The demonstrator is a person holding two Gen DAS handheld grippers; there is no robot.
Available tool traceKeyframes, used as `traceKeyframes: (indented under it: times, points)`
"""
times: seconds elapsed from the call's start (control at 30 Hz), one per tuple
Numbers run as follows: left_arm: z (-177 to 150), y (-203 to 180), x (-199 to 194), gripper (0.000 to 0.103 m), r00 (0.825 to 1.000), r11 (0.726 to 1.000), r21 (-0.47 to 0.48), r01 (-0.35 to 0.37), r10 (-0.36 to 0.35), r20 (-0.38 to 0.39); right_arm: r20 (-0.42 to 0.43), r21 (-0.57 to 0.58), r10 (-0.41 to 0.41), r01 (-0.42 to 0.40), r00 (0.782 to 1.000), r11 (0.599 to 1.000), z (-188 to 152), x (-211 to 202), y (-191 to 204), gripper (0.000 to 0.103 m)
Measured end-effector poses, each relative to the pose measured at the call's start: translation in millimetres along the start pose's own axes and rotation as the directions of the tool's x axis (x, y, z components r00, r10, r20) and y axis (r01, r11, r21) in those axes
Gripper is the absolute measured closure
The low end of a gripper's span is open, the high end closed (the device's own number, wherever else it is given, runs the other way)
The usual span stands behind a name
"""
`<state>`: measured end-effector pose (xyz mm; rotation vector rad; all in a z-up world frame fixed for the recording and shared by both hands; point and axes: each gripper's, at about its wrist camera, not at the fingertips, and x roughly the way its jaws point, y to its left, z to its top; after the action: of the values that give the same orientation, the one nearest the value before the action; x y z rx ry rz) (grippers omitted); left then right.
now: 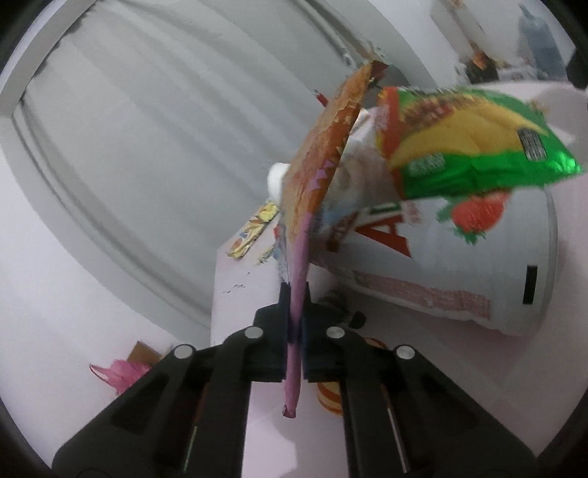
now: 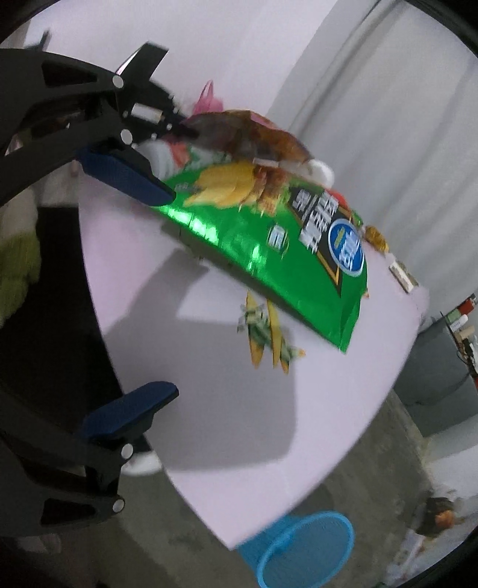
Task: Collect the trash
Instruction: 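Grasp the pink chip bag with the left tool while the right tool grasps the green chip bag, then lift both held chip bags and carry them over the blue wastebasket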
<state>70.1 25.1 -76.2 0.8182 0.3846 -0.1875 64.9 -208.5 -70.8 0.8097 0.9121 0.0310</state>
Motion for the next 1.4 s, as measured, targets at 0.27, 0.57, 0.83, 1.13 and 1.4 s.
traceKeyframes:
  times: [0.27, 0.57, 0.83, 1.13, 1.4]
  points:
    - [8.7, 36.3, -7.1, 0.103, 1.0, 0.984, -0.179, 0.017, -0.017, 0.0, -0.029, 0.126, 0.195, -0.19, 0.98, 0.974, 16.6, 24.7, -2.8, 0.028]
    - [14.9, 96.2, -31.3, 0.103, 0.991, 0.881, -0.456, 0.13, -0.122, 0.049, -0.008, 0.221, 0.278, -0.269, 0.961, 0.937, 35.9, 52.2, -10.6, 0.045]
    - [10.1, 121.4, -53.2, 0.103, 0.981, 0.82, -0.538, 0.195, -0.159, 0.113, 0.004, 0.272, 0.32, -0.309, 0.947, 0.911, 33.9, 60.3, -18.8, 0.08]
    - [18.1, 125.6, -73.8, 0.103, 0.976, 0.808, -0.548, 0.216, -0.164, 0.143, 0.078, 0.22, 0.411, -0.417, 0.908, 0.882, 38.9, 48.8, -11.4, 0.095]
    - [23.6, 121.4, -78.6, 0.103, 0.973, 0.809, -0.541, 0.23, -0.173, 0.155, 0.109, 0.105, 0.501, -0.511, 0.859, 0.853, 28.8, 29.7, -0.8, 0.099]
